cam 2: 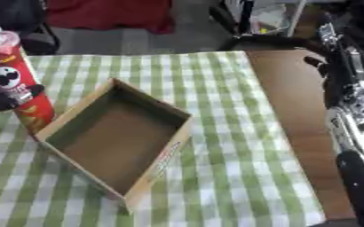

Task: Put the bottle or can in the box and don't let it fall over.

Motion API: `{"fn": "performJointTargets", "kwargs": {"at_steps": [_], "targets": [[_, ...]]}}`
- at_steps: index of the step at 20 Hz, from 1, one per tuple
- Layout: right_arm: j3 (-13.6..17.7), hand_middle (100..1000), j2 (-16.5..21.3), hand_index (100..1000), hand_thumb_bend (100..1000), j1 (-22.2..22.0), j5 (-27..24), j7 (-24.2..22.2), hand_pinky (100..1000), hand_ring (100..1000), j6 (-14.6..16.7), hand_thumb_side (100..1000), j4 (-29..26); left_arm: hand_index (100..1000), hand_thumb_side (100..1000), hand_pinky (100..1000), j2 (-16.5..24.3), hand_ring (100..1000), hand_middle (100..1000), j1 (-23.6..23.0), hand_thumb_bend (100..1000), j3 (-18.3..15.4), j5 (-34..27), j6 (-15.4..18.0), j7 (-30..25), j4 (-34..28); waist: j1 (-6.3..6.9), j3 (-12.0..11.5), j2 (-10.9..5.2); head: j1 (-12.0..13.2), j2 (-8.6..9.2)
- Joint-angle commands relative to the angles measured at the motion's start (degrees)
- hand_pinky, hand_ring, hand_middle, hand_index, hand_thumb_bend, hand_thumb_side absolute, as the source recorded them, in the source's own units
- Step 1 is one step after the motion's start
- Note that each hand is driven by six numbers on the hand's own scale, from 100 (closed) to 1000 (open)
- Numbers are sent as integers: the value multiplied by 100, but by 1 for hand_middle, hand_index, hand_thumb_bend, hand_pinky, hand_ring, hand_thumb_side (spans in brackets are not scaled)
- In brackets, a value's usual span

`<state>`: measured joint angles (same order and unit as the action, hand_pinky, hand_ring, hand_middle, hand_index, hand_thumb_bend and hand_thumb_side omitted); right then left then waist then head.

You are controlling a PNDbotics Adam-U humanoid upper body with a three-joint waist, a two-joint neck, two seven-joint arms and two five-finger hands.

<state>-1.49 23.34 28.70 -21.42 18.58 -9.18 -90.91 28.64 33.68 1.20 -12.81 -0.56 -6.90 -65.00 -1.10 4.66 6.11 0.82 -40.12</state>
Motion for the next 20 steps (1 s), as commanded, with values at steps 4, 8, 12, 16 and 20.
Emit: {"fn": "performJointTargets", "kwargs": {"at_steps": [4,8,12,16,20], "targets": [[39,837,66,855,321,75,24,9,840,843,9,680,-46,446,100,1000,181,423,407,143,484,-29,119,125,49,-160,16,9,-67,-6,47],[42,837,74,855,320,74,21,11,841,843,12,680,-50,443,100,1000,227,423,404,175,492,-33,155,193,85,-257,19,7,-78,-34,37],[42,838,84,855,317,70,20,10,841,843,13,681,-53,439,100,996,283,422,400,248,497,-49,124,222,135,-405,21,1,-88,-67,21],[43,838,101,855,314,64,22,8,842,843,13,683,-55,444,100,990,369,428,405,415,493,-49,45,189,174,-615,26,-9,-108,-96,-2],[51,838,125,855,311,55,21,13,842,844,18,683,-57,453,100,989,370,436,414,690,484,10,-102,50,240,-899,33,-25,-145,-156,-43]]}}
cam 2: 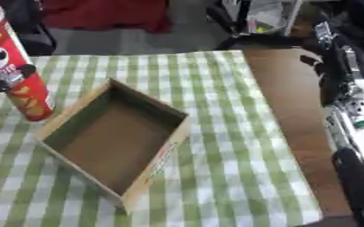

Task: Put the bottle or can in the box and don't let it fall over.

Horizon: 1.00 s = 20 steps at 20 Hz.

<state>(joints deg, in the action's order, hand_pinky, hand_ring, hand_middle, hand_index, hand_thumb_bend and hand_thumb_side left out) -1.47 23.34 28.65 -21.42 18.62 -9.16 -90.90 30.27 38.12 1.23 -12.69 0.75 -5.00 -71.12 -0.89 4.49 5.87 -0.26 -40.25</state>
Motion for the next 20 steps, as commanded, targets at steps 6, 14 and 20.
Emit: {"fn": "performJointTargets", "kwargs": {"at_steps": [6,14,20], "targets": [[47,839,154,856,309,56,22,7,842,844,20,681,-60,467,100,989,-17,447,427,581,465,315,-341,-571,264,-974,33,-20,-183,-119,-77],[69,839,132,856,307,80,9,20,843,845,46,681,-77,475,100,991,-603,453,435,718,441,798,-428,-1077,556,-1537,57,6,-199,-167,-73],[101,838,111,856,303,81,-5,55,843,844,64,681,-85,476,100,995,-960,455,437,504,428,1036,43,-958,263,-1454,72,41,-155,-158,-25]]}}
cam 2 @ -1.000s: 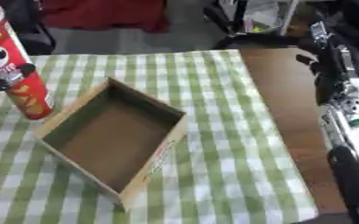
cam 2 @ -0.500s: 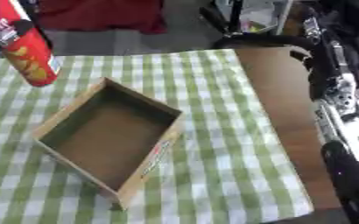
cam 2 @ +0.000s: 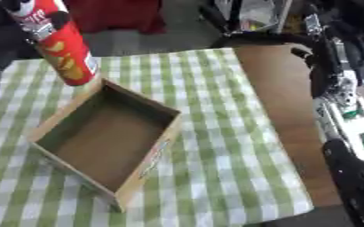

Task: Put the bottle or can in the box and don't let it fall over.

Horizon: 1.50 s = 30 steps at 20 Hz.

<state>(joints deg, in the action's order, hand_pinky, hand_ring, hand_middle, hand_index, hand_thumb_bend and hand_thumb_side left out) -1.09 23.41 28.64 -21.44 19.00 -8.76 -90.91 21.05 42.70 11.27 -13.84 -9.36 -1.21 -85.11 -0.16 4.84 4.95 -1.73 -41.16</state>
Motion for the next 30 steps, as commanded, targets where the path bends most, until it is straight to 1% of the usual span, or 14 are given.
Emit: {"fn": "performJointTargets", "kwargs": {"at_steps": [1,5,9,11,14,15,16,17,18,19,22,25,27,30], "targets": [[63,838,98,856,306,81,-5,19,844,844,24,683,-83,477,100,995,-74,455,438,8,427,44,196,85,-158,-15,0,11,-57,-11,72],[76,838,95,856,305,68,-3,30,844,844,27,684,-80,479,100,996,-129,456,440,-185,428,114,304,209,-274,140,7,23,-39,-8,89],[79,838,90,856,304,61,-6,34,844,844,28,685,-75,495,100,989,-172,466,453,-392,460,202,307,273,-348,271,11,23,-27,-25,84],[78,838,86,856,304,60,-6,31,845,844,28,686,-74,517,100,998,-187,490,474,-467,531,246,330,311,-417,347,12,22,-25,-23,86],[78,838,85,856,302,61,-7,26,845,844,29,686,-72,607,100,1000,-190,595,575,-546,685,281,398,392,-533,501,12,22,-23,-21,92],[77,838,85,856,302,61,-7,23,845,844,29,685,-71,680,100,1000,-181,675,641,-558,761,287,446,433,-587,538,13,21,-23,-21,94],[75,838,85,857,302,61,-7,20,845,844,29,687,-70,750,100,1000,-167,778,731,-564,853,290,513,485,-660,559,15,20,-25,-24,95],[73,838,85,857,302,61,-7,16,845,844,28,687,-69,784,100,1000,-149,836,774,-568,920,288,602,547,-744,570,17,18,-26,-27,96],[72,838,84,857,301,62,-7,13,845,844,28,687,-69,814,130,1000,-128,880,809,-572,982,278,711,609,-827,577,19,16,-29,-32,98],[71,838,84,857,301,62,-7,11,845,844,29,687,-68,832,181,1000,-107,906,821,-577,1000,262,831,666,-893,584,20,14,-31,-39,97],[70,838,89,857,299,58,-6,5,846,844,29,688,-65,839,225,1000,-42,912,822,-607,1000,203,1182,813,-962,601,25,3,-39,-50,97],[70,839,95,857,297,53,-7,-1,846,844,29,690,-61,828,209,1000,16,898,807,-661,1000,143,1303,895,-911,624,27,-8,-44,-59,94],[68,839,102,857,296,52,-7,-7,846,844,29,690,-58,824,195,1000,72,891,803,-707,1000,75,1246,921,-844,583,25,-17,-46,-68,91],[77,838,125,857,295,47,-1,-9,846,844,33,691,-58,822,187,1000,264,886,802,-826,1000,-52,1089,910,-724,436,27,-33,-51,-87,78]]}}
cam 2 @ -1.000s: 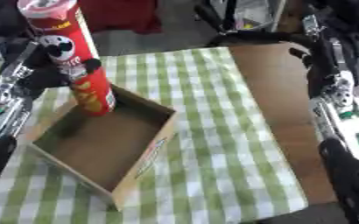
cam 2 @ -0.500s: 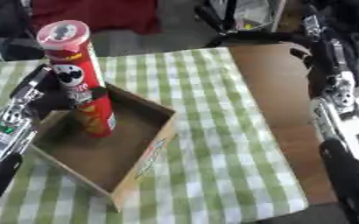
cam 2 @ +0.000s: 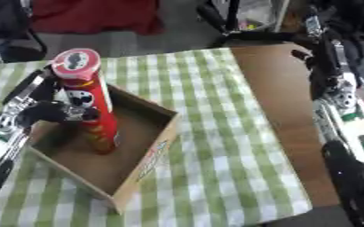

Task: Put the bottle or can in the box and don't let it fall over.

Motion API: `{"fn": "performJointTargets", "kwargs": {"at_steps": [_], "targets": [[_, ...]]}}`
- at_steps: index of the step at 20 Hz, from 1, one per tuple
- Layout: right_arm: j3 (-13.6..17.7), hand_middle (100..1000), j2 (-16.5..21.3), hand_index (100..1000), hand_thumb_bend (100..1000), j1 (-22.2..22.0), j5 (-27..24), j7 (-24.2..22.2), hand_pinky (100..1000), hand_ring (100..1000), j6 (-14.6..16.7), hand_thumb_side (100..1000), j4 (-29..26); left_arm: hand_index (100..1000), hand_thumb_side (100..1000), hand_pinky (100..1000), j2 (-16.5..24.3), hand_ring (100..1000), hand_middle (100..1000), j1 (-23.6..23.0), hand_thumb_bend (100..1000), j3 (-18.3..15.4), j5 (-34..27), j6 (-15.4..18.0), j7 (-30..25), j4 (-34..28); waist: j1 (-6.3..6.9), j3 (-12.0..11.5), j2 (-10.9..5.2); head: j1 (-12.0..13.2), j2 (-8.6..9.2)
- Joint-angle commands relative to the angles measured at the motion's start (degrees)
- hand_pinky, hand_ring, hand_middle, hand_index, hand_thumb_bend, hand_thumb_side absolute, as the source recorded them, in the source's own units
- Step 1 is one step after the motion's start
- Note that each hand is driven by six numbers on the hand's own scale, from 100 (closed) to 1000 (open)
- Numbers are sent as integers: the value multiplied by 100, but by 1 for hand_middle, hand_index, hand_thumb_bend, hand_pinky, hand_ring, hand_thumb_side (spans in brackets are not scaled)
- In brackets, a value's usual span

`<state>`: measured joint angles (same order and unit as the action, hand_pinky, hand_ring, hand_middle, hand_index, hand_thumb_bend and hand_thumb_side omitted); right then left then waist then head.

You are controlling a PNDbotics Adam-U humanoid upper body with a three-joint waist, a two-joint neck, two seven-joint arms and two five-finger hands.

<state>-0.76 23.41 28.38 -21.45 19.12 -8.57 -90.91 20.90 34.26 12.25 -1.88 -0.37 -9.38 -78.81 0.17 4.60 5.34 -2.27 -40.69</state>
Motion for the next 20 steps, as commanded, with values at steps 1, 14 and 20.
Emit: {"fn": "performJointTargets", "kwargs": {"at_steps": [1,14,20], "targets": [[47,838,133,857,294,70,0,-20,846,843,16,691,-58,821,186,1000,362,885,802,-39,1000,-197,-166,1,130,-257,-5,-14,-92,-41,29],[86,839,213,857,287,68,-14,8,846,843,34,691,-68,818,152,1000,1366,878,807,-898,962,-1291,-928,-93,1097,-638,-26,-146,-116,-111,18],[95,838,234,857,286,80,-17,19,845,844,40,689,-81,824,158,1000,1584,881,817,-1042,949,-1594,-1115,-21,1471,-431,-33,-170,-118,-139,-12]]}}
